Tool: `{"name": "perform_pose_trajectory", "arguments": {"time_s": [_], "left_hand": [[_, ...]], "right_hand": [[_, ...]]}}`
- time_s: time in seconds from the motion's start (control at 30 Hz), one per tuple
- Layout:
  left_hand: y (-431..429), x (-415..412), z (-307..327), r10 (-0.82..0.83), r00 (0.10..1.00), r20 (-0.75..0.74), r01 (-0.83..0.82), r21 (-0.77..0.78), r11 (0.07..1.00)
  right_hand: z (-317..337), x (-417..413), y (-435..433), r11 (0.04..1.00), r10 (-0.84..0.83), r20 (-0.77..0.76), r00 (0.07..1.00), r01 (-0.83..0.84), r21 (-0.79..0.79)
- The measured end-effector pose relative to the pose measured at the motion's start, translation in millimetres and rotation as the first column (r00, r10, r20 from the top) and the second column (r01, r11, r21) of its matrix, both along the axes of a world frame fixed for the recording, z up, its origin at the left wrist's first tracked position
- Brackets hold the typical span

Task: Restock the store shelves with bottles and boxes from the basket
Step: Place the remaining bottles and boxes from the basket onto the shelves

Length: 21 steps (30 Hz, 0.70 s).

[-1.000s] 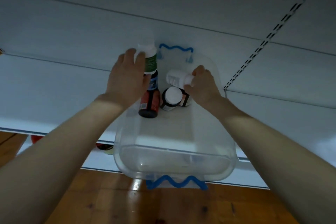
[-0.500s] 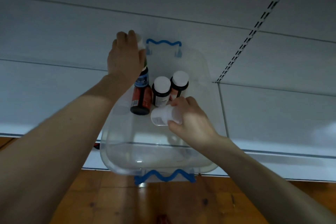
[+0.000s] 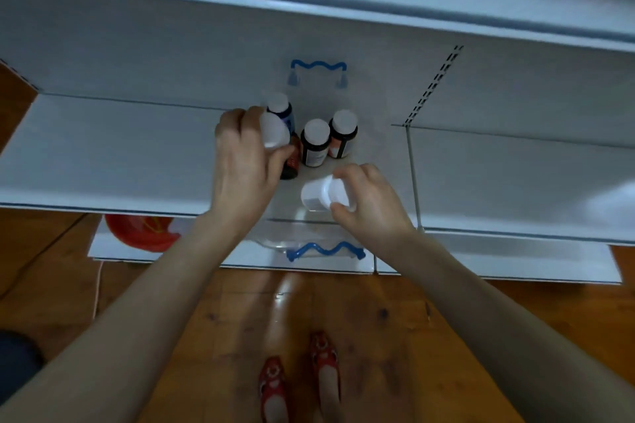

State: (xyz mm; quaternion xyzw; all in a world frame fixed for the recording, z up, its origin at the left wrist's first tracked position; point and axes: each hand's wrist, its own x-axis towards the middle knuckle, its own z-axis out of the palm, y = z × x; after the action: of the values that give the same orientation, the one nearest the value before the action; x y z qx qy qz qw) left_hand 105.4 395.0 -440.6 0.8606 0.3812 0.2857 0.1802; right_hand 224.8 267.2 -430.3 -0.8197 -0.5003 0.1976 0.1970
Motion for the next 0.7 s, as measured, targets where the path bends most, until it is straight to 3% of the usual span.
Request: {"name": "perform_pose_trajectory", "arguments": {"time_s": [0.33, 0.4, 0.5, 0.57, 0.7], "left_hand": [[-81, -61, 112, 0.034, 0.989, 0.142, 0.012, -0.312, 0.95], [-88, -64, 140, 0.085, 0.975, 0.207, 0.027, -0.49, 0.872], [-98, -68, 176, 0.181, 0.915, 0.36, 0.16, -0.737, 0.657], [-107, -66, 195, 0.229, 0.868, 0.44, 0.238, -0.774, 0.587], [-129, -52, 229, 0.256, 0.823, 0.507, 0.313, -0.781, 0.541]], "right_hand": [[109, -27, -73, 0.989, -0.058, -0.051, 0.997, 0.064, 0.132], [139, -26, -88, 0.981, -0.086, -0.107, 0.991, 0.103, 0.167], [177, -21, -112, 0.96, -0.101, -0.244, 0.965, 0.159, 0.231], [199, -16, -124, 0.934, -0.088, -0.311, 0.946, 0.188, 0.305], [237, -6, -139, 0.898, -0.075, -0.408, 0.91, 0.24, 0.37]]}}
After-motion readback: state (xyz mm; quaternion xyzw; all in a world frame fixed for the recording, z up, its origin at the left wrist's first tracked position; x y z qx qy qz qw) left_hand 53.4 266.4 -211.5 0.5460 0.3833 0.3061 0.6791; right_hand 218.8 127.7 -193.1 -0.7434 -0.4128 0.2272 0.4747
